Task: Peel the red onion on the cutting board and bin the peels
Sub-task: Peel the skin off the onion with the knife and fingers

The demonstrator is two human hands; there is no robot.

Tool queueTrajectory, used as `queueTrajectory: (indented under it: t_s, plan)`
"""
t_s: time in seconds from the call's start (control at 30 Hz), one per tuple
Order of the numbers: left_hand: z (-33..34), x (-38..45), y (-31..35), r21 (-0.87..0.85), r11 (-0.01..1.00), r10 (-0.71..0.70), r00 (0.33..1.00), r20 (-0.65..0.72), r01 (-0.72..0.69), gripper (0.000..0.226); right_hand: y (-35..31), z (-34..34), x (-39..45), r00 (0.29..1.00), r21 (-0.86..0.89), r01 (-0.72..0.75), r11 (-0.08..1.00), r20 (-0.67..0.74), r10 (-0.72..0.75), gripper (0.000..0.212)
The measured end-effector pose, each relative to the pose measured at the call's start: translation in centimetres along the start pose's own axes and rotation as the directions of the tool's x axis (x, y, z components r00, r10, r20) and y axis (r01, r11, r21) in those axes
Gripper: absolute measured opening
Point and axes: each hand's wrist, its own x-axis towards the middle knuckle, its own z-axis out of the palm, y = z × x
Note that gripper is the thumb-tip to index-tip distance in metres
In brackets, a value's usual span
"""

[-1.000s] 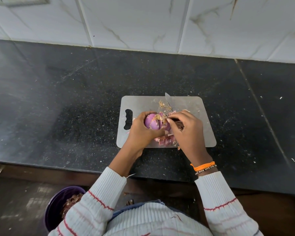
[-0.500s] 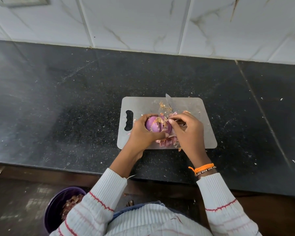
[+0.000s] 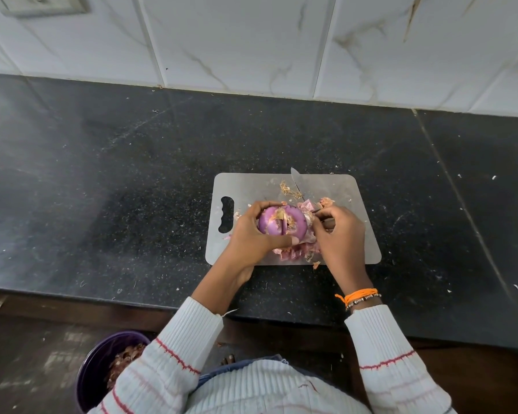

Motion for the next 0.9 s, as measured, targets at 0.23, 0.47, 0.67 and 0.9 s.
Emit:
queueTrajectory:
  t_s: [0.23, 0.47, 0.67, 0.9]
  plan:
    - [-0.6, 0.3, 0.5, -0.134, 0.990, -0.046, 0.998, -0.036, 0.041, 0.066, 0.8, -0.4, 0.1, 0.999, -0.074, -0.043, 0.996, -0.002, 0.043, 0.013]
    - [-0.4, 0.3, 0.4, -0.109, 0.994, -0.037, 0.996, -0.083, 0.028, 0.071, -1.6, -0.9, 0.2, 0.998, 0.139, 0.061, 0.988, -0.004, -0.061, 0.019]
    - [-0.1, 0.1, 0.4, -0.062, 0.998, 0.003, 0.997, -0.073, -0.008, 0.065, -2.8, -1.2, 0.1, 0.971, 0.194, 0.204, 0.960, 0.088, -0.224, 0.013]
    - [-0.2, -0.1, 0.3, 0.002, 0.999, 0.033, 0.998, -0.048, -0.033, 0.066, -2.6, -1.5, 0.1, 0.985, 0.163, 0.125, 0.979, 0.101, -0.143, 0.015]
